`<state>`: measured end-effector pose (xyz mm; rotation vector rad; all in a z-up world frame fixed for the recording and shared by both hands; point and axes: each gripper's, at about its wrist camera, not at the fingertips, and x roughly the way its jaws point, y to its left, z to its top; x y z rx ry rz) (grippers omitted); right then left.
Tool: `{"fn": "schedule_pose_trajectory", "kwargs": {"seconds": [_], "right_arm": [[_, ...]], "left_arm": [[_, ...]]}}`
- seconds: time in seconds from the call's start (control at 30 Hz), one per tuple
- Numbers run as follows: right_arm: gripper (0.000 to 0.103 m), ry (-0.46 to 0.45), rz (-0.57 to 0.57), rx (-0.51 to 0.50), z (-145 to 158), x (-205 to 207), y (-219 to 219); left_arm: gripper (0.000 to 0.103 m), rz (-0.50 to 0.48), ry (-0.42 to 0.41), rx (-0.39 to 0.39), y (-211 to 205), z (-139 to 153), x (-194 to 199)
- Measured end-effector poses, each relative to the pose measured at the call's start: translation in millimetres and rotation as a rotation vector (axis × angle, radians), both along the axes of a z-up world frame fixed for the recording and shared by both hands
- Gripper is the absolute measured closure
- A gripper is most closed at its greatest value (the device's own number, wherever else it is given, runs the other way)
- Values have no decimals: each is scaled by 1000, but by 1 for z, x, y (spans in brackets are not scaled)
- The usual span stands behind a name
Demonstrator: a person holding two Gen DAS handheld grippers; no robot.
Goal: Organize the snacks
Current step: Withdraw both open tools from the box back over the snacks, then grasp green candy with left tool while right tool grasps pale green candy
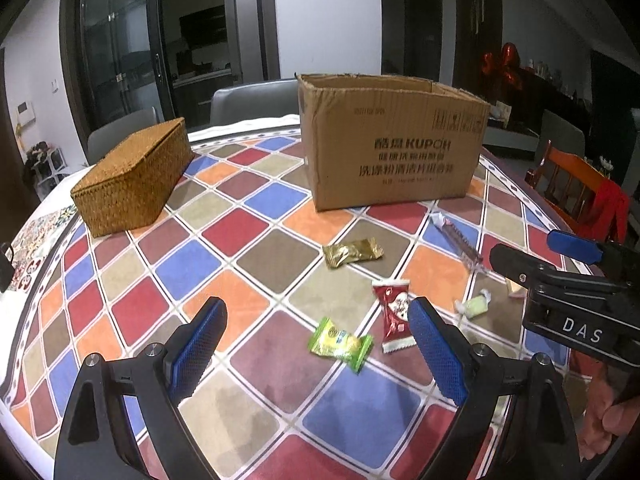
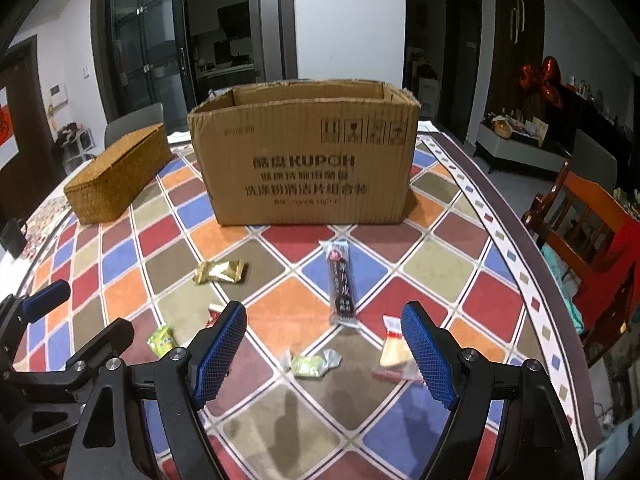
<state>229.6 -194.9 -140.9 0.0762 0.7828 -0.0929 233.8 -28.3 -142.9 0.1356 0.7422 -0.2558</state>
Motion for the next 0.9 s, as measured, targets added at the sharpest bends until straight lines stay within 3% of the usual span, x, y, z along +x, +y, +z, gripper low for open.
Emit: {"fn": "schedule_pose_trajectory", "kwargs": {"seconds": [0.43, 0.9], "right_arm": [[22, 45, -16, -10, -25, -4, 10], [23, 110, -51, -38, -54, 3, 15]], "left_arm": [[12, -59, 57, 32, 2, -31, 8], [22, -156, 144, 36, -3, -61, 35]]}}
